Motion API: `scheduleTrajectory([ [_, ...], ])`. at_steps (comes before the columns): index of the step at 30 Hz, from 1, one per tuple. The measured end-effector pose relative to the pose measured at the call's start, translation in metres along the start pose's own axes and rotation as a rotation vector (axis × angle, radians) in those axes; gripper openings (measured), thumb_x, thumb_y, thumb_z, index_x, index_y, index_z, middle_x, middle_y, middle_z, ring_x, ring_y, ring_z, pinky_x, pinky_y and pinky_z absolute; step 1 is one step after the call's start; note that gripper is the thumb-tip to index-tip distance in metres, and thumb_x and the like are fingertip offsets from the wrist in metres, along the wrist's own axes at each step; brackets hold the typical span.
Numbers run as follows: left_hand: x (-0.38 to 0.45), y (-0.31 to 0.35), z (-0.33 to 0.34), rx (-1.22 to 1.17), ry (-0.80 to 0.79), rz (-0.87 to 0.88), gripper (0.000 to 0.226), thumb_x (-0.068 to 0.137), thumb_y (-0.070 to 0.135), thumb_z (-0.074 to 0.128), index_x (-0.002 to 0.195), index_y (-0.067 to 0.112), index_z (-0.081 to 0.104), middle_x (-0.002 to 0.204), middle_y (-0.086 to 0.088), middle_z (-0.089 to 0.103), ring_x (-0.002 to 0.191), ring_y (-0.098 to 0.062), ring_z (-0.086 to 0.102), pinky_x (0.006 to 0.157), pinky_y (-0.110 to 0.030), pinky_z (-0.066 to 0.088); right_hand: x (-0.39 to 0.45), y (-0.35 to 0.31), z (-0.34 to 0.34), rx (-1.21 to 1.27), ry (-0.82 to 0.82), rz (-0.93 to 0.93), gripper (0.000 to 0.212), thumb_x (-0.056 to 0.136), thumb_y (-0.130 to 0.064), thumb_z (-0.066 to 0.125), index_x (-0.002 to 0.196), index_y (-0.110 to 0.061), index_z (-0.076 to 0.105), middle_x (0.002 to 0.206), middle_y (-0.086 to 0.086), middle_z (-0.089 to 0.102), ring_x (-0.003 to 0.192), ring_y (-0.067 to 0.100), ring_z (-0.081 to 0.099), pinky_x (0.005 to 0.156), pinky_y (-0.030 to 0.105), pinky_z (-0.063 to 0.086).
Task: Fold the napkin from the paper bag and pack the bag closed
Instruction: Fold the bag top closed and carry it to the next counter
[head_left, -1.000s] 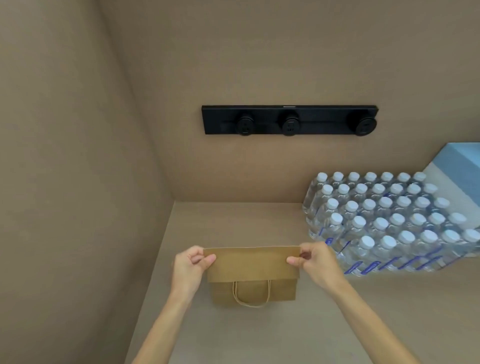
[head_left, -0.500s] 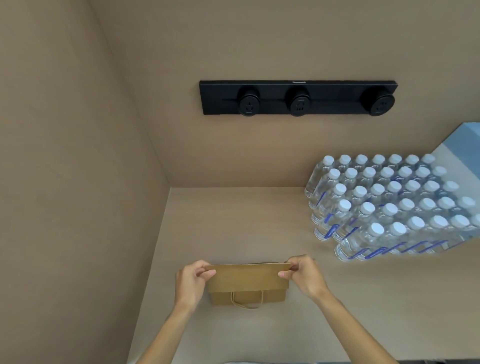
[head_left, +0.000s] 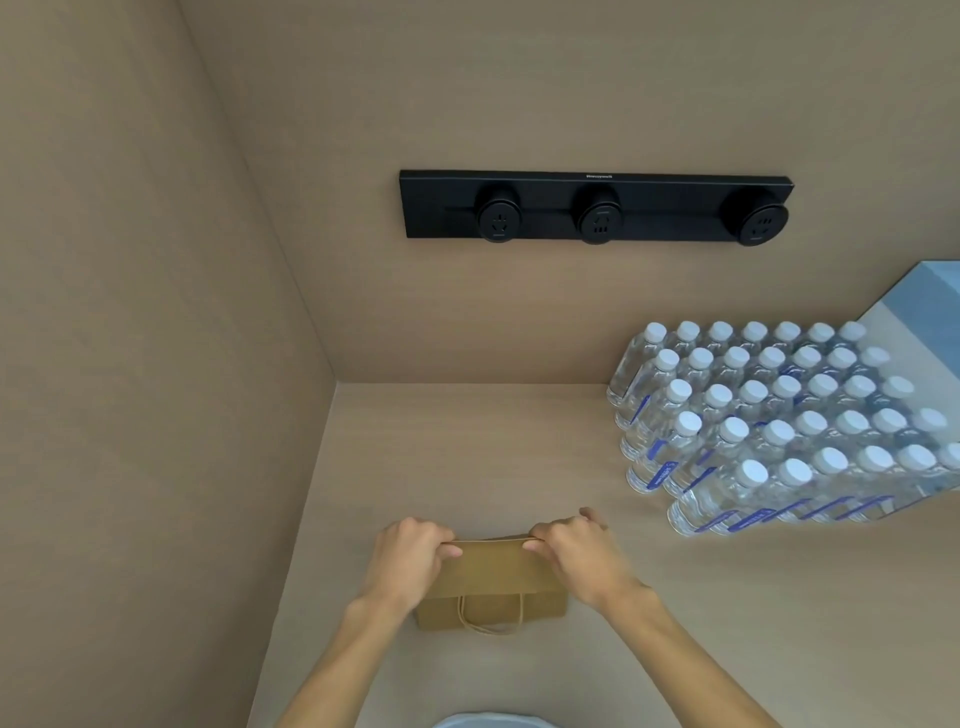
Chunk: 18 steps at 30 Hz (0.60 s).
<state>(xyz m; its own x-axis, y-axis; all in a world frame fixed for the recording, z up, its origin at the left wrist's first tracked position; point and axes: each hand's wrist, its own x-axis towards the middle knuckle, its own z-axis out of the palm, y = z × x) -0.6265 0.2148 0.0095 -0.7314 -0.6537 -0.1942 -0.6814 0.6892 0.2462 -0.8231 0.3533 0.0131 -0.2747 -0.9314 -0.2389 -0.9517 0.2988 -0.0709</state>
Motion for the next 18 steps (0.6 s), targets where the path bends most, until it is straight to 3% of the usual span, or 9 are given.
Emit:
scheduleTrajectory([
  [4, 0.002, 0.025, -0.005, 0.152, -0.01, 0.103, 0.024, 0.1, 0.03, 0.048, 0.105, 0.022, 0.069, 0.104, -0.009, 0.076, 0.105, -0.033, 0.066, 0.08, -0.036, 0.048, 0.007, -0.02, 0.001, -0.104, -0.06, -0.068, 0.035, 0.107, -0.038, 0.032, 0.111, -0.02, 0.062, 0.102, 0.009, 0.074, 0.103, 0.03, 0.067, 0.113, 0.052, 0.022],
  [8, -0.004, 0.044, -0.002, 0.236, -0.021, 0.153, 0.025, 0.092, 0.01, 0.049, 0.107, 0.021, 0.066, 0.112, -0.006, 0.074, 0.106, -0.032, 0.067, 0.089, -0.036, 0.046, 0.009, -0.039, 0.003, -0.027, -0.035, -0.087, 0.02, 0.099, -0.019, 0.045, 0.109, -0.02, 0.063, 0.103, 0.009, 0.075, 0.1, 0.033, 0.068, 0.097, 0.044, 0.04],
  [11, -0.006, 0.041, 0.003, 0.221, 0.015, 0.149, 0.026, 0.09, 0.012, 0.047, 0.107, 0.022, 0.064, 0.114, -0.004, 0.074, 0.107, -0.028, 0.068, 0.09, -0.034, 0.044, 0.008, -0.037, 0.005, -0.031, 0.029, -0.055, 0.022, 0.098, -0.028, 0.047, 0.102, -0.022, 0.068, 0.098, 0.008, 0.076, 0.096, 0.032, 0.069, 0.09, 0.04, 0.042],
  [14, -0.005, 0.034, 0.005, 0.181, 0.021, 0.13, 0.026, 0.092, 0.016, 0.045, 0.109, 0.022, 0.064, 0.116, 0.0, 0.073, 0.108, -0.023, 0.067, 0.087, -0.031, 0.043, 0.007, -0.032, 0.008, -0.075, 0.07, -0.04, 0.039, 0.102, -0.043, 0.039, 0.098, -0.022, 0.071, 0.094, 0.009, 0.077, 0.091, 0.033, 0.07, 0.088, 0.039, 0.041],
  [16, -0.006, 0.029, 0.002, 0.119, 0.013, 0.095, 0.025, 0.091, 0.013, 0.048, 0.107, 0.022, 0.065, 0.114, 0.003, 0.074, 0.107, -0.021, 0.068, 0.084, -0.029, 0.044, 0.007, -0.026, 0.007, -0.078, 0.045, -0.045, 0.032, 0.101, -0.039, 0.042, 0.1, -0.023, 0.07, 0.097, 0.009, 0.077, 0.094, 0.032, 0.07, 0.088, 0.038, 0.041],
  [18, -0.01, 0.024, -0.004, 0.034, 0.022, 0.083, 0.021, 0.079, 0.009, 0.063, 0.093, 0.023, 0.07, 0.101, 0.007, 0.078, 0.093, -0.018, 0.073, 0.075, -0.026, 0.048, 0.008, -0.021, 0.005, -0.054, -0.01, -0.058, 0.021, 0.095, -0.027, 0.051, 0.106, -0.025, 0.069, 0.103, 0.009, 0.076, 0.1, 0.031, 0.069, 0.09, 0.037, 0.04],
])
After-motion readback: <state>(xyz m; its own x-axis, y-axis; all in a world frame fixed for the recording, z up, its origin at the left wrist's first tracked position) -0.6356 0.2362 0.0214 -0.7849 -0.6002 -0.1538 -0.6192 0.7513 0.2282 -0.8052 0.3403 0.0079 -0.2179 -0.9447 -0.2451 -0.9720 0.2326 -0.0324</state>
